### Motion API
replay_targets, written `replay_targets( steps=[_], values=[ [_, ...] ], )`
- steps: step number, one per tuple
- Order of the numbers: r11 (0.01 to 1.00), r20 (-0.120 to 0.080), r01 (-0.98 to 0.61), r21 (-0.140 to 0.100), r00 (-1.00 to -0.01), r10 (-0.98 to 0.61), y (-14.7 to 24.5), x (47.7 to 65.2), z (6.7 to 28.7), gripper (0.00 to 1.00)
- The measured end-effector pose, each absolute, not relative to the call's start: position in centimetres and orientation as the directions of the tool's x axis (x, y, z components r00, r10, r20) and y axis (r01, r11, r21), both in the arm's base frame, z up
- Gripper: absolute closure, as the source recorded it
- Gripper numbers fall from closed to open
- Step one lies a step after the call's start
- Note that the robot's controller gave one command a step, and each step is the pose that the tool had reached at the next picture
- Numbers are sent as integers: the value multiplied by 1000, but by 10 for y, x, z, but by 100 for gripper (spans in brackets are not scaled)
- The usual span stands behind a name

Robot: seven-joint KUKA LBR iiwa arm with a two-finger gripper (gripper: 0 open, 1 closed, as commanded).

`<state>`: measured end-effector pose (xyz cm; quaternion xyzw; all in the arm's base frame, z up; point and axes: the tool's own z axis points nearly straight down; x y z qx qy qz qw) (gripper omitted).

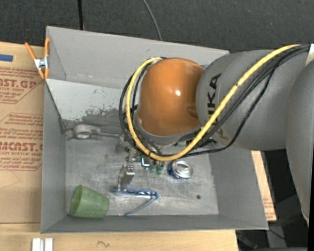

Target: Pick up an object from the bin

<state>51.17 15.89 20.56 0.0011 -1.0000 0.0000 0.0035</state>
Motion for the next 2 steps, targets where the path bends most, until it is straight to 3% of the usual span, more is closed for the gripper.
replay_targets(
  steps=[1, 2],
  values=[
    [977, -5, -213, 1, -977, -213, 111, 500, 72, 0],
    [977, 4, -215, 2, -977, -215, 112, 498, 75, 100]
  ],
)
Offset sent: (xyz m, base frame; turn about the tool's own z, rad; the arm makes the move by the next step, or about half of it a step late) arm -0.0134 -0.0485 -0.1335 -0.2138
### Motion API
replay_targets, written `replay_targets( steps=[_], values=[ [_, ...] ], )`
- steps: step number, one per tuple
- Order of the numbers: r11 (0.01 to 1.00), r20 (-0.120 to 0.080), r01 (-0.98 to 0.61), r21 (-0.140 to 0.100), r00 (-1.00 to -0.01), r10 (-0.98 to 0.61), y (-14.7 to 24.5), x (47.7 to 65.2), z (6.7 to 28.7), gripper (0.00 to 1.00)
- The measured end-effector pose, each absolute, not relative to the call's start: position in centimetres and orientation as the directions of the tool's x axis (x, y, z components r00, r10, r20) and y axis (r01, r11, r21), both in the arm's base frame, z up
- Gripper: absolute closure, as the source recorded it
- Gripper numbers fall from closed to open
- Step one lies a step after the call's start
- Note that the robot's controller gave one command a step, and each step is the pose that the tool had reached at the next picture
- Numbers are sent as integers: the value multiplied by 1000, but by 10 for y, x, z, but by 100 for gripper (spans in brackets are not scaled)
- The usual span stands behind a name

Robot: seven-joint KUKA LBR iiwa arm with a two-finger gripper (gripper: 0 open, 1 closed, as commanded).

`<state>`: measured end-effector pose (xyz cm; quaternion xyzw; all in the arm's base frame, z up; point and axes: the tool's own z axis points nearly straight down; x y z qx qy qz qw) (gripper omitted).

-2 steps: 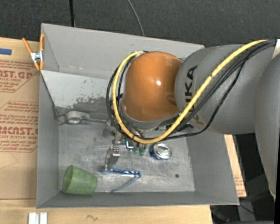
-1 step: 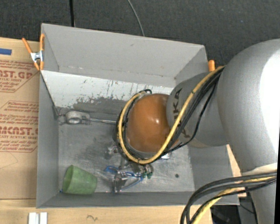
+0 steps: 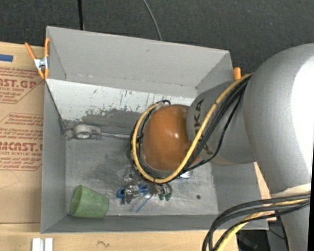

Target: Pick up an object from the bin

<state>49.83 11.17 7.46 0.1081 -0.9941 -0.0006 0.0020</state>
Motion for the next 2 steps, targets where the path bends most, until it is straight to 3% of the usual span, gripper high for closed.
replay_targets(
  steps=[1, 2],
  values=[
    [928, -7, -372, -2, -928, -372, 81, 509, 177, 100],
    [918, -11, -397, -2, -918, -397, 89, 511, 261, 100]
  ],
)
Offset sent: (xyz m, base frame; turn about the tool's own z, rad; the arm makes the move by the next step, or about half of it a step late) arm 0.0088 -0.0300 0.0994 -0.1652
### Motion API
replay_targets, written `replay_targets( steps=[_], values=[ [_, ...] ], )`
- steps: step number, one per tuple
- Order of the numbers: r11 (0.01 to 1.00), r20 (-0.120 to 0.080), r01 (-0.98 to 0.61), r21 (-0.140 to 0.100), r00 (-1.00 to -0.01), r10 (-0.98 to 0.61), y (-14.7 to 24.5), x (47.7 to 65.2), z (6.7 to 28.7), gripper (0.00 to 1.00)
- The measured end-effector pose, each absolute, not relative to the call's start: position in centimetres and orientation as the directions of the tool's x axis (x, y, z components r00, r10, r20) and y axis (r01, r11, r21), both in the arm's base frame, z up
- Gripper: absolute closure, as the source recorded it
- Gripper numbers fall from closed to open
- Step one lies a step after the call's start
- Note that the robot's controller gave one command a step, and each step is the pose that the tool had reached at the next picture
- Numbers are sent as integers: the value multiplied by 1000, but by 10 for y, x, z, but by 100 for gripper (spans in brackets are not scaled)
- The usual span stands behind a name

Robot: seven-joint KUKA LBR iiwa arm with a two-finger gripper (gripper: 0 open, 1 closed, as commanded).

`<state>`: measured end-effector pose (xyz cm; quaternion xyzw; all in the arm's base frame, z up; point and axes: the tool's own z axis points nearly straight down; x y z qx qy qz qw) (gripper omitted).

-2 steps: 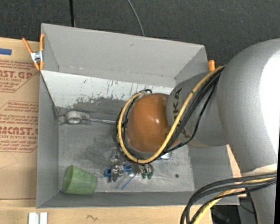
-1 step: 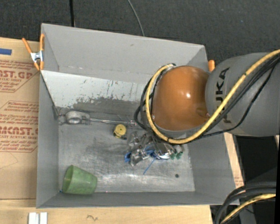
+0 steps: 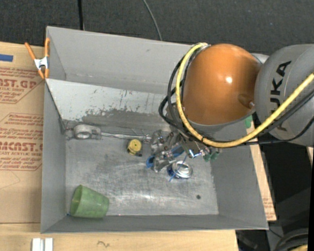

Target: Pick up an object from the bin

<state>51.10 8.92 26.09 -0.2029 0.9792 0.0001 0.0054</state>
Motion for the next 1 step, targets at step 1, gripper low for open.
replay_targets(
  steps=[1],
  values=[
    [814, -3, -581, -1, -814, -581, 56, 519, 258, 100]
  ],
)
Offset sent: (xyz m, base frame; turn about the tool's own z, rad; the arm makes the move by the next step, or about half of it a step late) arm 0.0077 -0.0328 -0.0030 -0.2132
